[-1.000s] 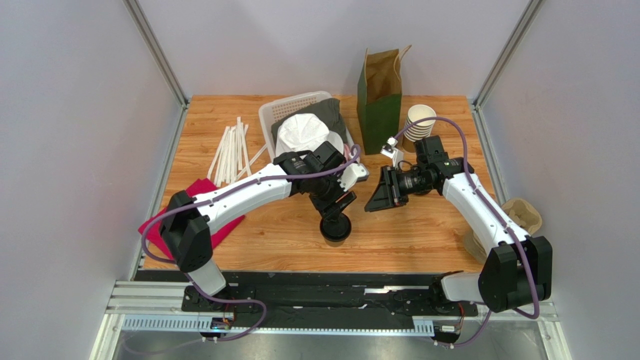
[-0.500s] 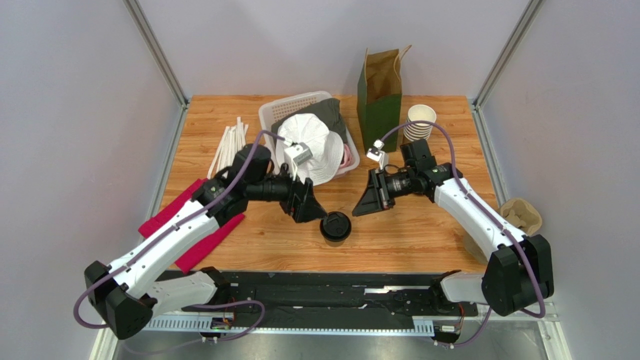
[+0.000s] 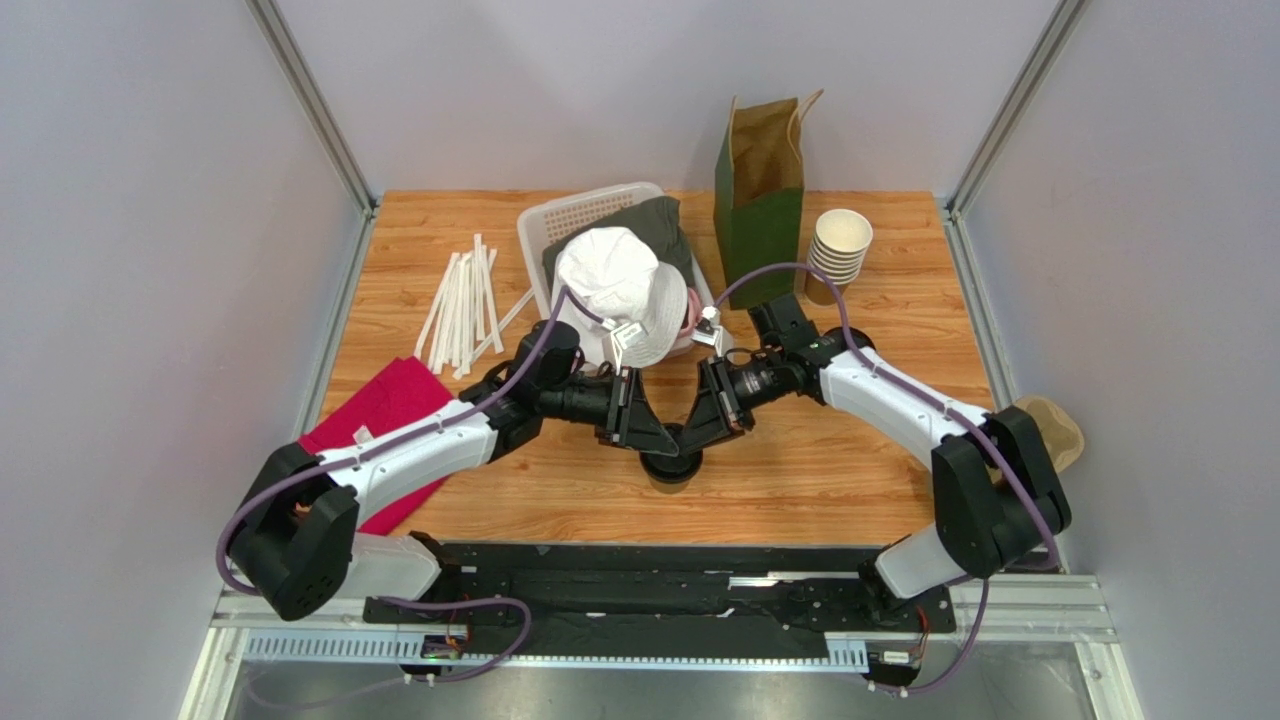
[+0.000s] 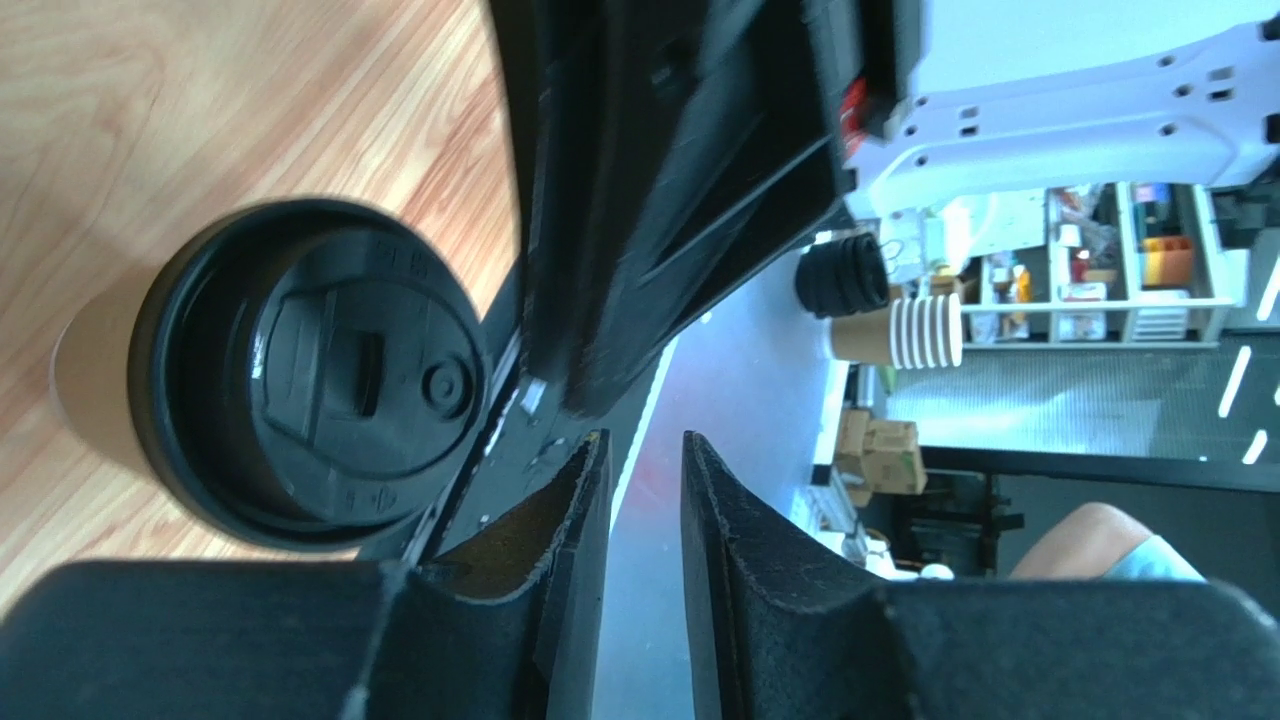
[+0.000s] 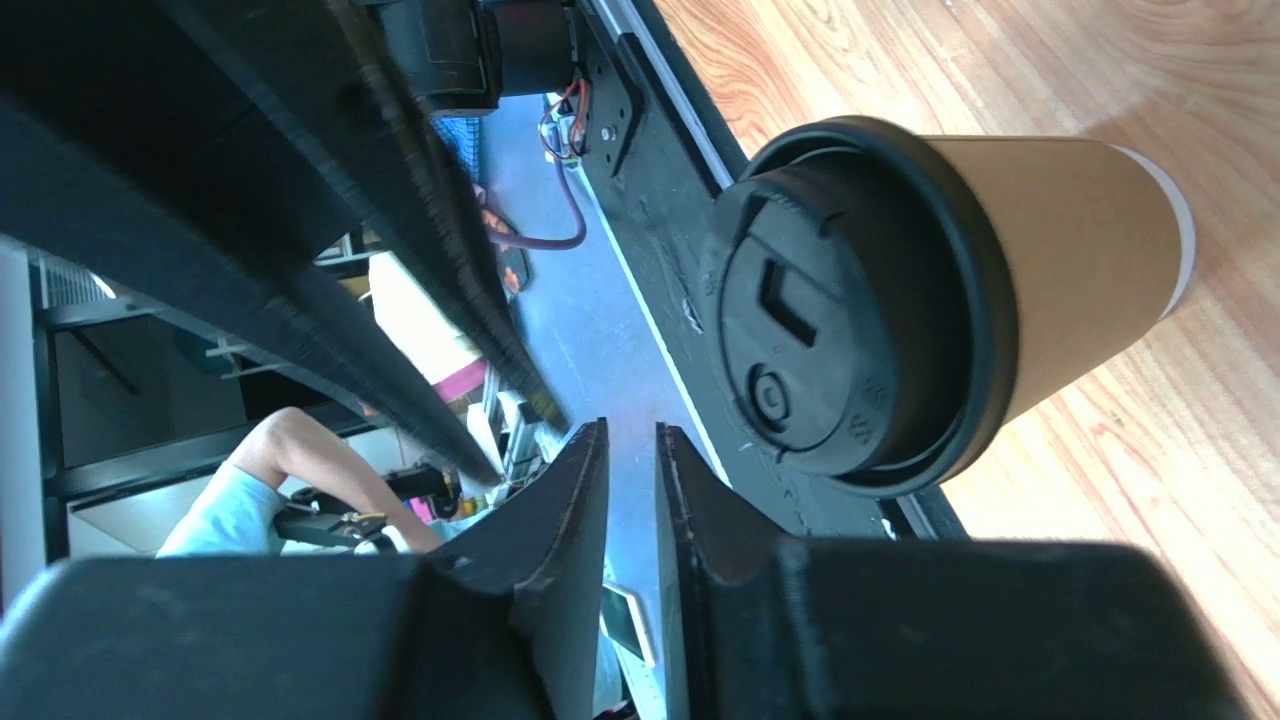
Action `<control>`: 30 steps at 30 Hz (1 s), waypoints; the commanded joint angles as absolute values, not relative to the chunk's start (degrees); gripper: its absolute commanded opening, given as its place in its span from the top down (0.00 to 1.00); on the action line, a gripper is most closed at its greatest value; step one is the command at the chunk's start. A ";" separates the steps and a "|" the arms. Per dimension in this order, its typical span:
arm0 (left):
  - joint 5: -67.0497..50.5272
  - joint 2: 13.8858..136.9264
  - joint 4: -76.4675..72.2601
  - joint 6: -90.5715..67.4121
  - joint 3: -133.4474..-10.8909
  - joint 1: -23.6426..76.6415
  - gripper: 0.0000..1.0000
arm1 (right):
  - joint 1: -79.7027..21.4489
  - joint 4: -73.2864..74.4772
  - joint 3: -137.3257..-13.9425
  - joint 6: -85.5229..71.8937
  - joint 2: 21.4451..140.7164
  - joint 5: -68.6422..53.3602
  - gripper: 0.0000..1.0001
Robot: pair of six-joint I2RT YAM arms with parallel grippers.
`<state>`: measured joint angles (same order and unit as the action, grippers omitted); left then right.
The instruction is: Pack the takeout coffee
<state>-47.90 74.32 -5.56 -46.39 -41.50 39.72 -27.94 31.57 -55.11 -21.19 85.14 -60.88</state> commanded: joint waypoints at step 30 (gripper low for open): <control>-49.48 96.50 -7.82 -49.57 -37.53 35.77 1.00 | -27.60 33.05 -54.49 -13.54 104.06 -60.03 1.00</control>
<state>-59.18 92.18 -12.71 -50.96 -39.94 37.54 -28.03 31.86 -56.12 -17.87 100.12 -68.23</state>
